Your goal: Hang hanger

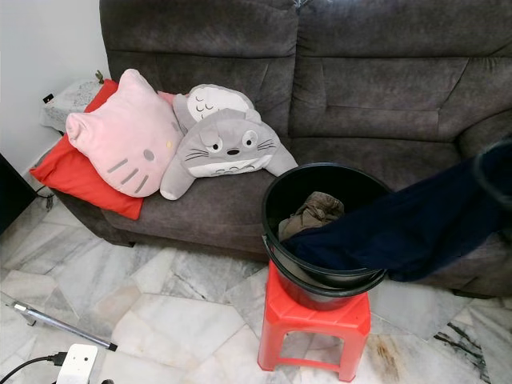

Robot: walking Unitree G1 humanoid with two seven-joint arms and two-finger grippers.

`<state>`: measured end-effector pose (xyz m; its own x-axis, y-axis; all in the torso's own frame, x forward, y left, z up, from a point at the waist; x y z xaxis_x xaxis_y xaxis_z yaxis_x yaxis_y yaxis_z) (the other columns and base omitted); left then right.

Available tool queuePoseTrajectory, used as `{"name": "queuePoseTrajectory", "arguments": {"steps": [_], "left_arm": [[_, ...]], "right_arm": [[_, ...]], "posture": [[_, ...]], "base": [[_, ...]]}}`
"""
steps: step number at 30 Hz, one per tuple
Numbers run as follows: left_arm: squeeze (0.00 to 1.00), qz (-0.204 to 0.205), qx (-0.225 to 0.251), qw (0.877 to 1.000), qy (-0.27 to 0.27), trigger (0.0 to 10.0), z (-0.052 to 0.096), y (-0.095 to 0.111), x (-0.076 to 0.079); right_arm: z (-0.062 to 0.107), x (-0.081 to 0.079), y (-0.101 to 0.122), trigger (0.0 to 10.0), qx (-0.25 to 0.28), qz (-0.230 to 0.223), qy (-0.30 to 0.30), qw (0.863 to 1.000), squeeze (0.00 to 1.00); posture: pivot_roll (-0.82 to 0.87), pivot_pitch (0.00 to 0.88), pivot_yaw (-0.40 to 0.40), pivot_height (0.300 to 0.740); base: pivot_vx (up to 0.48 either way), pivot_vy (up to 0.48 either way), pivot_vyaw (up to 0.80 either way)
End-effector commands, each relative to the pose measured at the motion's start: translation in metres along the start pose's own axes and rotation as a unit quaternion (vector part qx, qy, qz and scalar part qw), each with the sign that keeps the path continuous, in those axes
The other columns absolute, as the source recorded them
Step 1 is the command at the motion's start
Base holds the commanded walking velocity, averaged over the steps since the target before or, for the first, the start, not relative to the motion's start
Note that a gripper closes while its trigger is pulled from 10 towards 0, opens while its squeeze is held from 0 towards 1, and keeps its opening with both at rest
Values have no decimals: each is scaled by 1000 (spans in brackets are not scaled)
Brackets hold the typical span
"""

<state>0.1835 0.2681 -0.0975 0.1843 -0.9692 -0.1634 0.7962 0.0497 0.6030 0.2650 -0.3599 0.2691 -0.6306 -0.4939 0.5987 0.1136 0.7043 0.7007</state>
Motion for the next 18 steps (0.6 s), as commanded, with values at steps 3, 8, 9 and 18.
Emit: {"name": "queuePoseTrajectory", "arguments": {"steps": [3, 8, 9, 18], "left_arm": [[0, -9, -6, 1000, 6, 10000, 1, -3, -5], [0, -9, -5, 1000, 7, 10000, 1, -3, -5], [0, -8, -5, 1000, 7, 10000, 1, -4, -5], [0, -6, -6, 1000, 8, 10000, 1, -4, -5]], "right_arm": [[11, -18, -2, 0, -13, -14, 27, 999, 0], [28, -52, -16, 0, -48, -26, 75, 996, 0], [31, -58, -18, 0, -54, -26, 84, 995, 0], [57, -104, -42, 0, -110, -22, 175, 978, 0]], "posture": [[-295, 36, 78, 740], [-282, 33, 72, 740], [-280, 33, 71, 740], [-275, 28, 66, 740]], "base": [[0, 0, 0], [0, 0, 0], [0, 0, 0], [0, 0, 0]]}}
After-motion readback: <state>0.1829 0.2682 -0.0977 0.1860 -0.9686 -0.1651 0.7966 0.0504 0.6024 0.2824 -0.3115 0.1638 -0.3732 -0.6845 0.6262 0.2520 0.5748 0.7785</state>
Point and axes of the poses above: a point about 5 cm out from each wrist's last joint towards the gripper, its own z axis pointing back from the gripper into the wrist, its own y axis along the axis of the wrist's last joint, x = y × z, the point moved 3 cm from there along -z, pointing out of the wrist towards the gripper, and after that the axes turned 12 degrees about z, right-handed, at the moved point
